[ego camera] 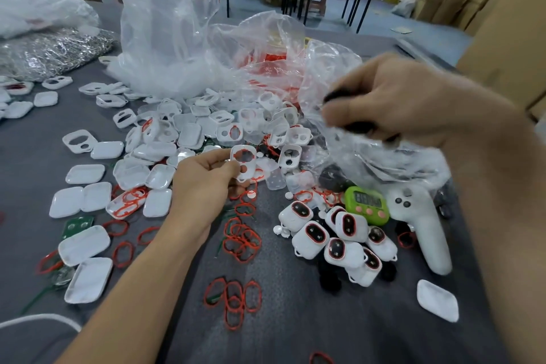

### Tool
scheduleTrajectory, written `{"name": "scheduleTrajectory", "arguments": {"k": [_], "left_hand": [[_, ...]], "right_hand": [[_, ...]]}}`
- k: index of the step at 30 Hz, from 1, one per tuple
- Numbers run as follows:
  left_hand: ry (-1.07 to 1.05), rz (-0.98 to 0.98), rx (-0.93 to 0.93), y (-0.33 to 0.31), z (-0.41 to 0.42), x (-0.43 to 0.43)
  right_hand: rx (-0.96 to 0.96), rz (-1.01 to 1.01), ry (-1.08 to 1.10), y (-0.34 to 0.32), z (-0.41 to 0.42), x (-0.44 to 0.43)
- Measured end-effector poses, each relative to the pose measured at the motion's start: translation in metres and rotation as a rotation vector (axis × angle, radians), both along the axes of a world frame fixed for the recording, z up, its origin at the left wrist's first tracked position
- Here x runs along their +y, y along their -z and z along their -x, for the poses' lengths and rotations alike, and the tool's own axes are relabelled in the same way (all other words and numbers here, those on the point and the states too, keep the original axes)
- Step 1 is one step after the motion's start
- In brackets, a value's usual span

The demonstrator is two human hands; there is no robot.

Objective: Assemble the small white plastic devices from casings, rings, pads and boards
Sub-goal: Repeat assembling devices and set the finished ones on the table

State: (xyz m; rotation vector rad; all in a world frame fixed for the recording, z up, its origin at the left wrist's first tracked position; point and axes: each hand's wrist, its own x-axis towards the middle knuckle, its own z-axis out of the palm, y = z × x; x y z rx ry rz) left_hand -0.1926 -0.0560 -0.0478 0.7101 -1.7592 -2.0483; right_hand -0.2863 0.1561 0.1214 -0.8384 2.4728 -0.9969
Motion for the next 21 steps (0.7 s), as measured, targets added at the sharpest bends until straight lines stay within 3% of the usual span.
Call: {"name": "scheduleTrajectory", "arguments": {"k": [5,8,12,17,21], "left_hand": [[-0.038,0.028,-0.007,0.001,0.000,-0.001],[-0.046,0.043,-0.024,0.003,-0.002,-0.003],[-0.036,0.074,-0.030,0.004,-0.002,-0.005],[-0.034,0.084,-0.033,0.006,-0.002,-0.006],[-0.036,0.101,-0.061,0.008,-0.001,-0.005]], "right_hand": [[0.172,-0.379,-0.141,0.096,-0.031,-0.056],[0.275,-0.414,-0.133,0.132,-0.031,-0.063],[0.320,-0.308,-0.122,0.152,-0.035,-0.056],[-0.006,0.043,-0.050,0.141,-0.028,-0.051],[-0.060,0.303,0.160,0.146,-0.024,-0.046]]}}
